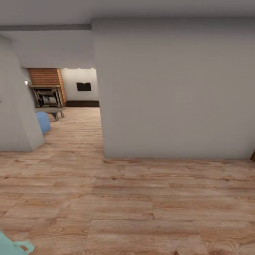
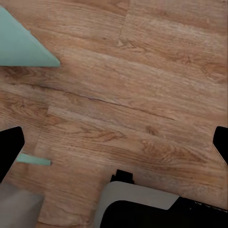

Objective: Move the two storage containers from the living room to the garage. In the garage, place one container on the floor and stack the other container on top of it (either order is fine).

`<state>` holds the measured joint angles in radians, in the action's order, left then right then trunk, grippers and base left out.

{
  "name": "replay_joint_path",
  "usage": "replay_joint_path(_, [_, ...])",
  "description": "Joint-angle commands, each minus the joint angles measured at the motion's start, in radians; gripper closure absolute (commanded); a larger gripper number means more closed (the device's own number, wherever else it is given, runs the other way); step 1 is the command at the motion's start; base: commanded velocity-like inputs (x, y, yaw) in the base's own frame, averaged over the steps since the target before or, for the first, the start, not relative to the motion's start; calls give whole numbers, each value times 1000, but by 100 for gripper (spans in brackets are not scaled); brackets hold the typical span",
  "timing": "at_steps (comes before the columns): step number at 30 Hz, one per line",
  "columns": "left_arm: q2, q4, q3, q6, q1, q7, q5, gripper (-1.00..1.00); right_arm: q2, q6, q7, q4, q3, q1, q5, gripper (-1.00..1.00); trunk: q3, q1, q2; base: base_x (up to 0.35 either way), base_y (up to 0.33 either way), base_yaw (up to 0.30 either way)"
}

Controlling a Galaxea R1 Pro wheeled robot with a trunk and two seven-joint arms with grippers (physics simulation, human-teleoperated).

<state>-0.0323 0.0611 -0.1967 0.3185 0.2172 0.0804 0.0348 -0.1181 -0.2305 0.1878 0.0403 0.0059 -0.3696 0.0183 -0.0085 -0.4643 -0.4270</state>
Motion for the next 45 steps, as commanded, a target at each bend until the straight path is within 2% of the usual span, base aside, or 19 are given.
replay_joint_path(1, [1, -1, 0, 4, 1, 1, 4, -100, 0, -7, 2, 4, 0, -2, 2, -100, -1, -1, -1, 325, 0, 0])
replay_joint_path(30, [-1, -1, 1, 4, 1, 1, 2, -100, 0, -7, 2, 4, 0, -2, 2, -100, -1, -1, -1, 325, 0, 2])
replay_joint_path(45, [2, -1, 2, 4, 1, 1, 0, -100, 0, -7, 2, 4, 0, -2, 2, -100, -1, -1, -1, 325, 0, 228])
